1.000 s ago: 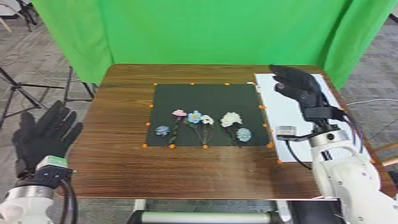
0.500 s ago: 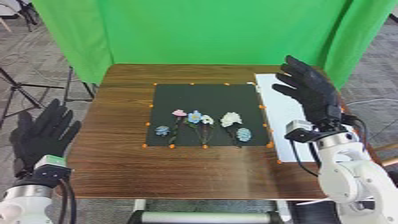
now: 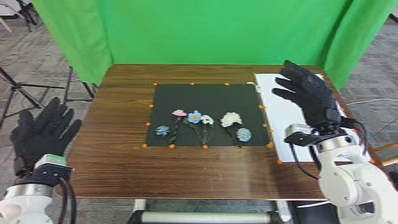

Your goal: Arrange flowers

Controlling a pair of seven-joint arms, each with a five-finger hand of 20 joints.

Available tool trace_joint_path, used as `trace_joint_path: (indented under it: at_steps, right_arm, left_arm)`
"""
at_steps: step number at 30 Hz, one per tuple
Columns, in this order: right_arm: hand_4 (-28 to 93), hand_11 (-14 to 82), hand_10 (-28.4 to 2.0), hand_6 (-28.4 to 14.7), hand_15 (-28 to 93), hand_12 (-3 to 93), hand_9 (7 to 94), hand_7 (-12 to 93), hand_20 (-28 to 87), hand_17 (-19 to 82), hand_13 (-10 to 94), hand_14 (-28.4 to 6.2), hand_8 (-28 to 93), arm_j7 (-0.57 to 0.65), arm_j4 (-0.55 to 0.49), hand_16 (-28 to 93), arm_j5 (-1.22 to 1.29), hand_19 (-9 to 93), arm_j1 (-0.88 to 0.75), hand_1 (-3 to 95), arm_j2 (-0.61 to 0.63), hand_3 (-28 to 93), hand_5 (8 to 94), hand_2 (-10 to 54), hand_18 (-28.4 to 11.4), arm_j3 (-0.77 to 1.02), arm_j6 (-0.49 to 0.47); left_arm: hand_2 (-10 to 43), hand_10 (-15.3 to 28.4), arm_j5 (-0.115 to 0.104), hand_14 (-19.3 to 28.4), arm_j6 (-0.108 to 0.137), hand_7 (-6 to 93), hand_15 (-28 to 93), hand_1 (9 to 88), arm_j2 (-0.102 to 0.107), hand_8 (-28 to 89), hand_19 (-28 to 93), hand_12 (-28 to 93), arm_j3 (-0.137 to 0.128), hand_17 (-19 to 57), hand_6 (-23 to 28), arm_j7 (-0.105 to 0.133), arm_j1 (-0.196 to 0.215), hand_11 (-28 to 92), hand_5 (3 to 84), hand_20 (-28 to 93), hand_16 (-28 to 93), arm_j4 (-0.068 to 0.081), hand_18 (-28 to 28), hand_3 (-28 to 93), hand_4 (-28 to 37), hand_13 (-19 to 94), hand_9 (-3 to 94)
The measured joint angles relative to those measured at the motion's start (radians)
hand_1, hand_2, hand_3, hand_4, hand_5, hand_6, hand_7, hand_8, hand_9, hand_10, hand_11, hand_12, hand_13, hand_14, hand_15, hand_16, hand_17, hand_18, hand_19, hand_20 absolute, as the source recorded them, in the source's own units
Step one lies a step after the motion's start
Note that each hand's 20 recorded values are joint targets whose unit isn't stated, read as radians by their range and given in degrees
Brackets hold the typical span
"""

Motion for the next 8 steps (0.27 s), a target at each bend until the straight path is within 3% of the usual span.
trace_joint_path:
  at_steps: [8]
  right_arm:
    - [-27, 5.0, -11.5, -2.9, 13, 10.7, 37.3, 13, 22, 16, 29, -13.2, -12, 0.002, -0.001, 19, -0.003, 31, -0.001, 14.0, -0.002, 83, 39.6, 4.5, -17.7, 0.001, -0.008]
  left_arm:
    - [12.4, 11.4, 0.002, 8.8, -0.006, 10.5, 20, 25.2, 0.001, -9, 25, 5, 0.000, -6.0, 5.1, -0.003, -0.004, 13, 32.4, 8, -9, 0.000, 10.7, 66, -28.3, 14, 23.7]
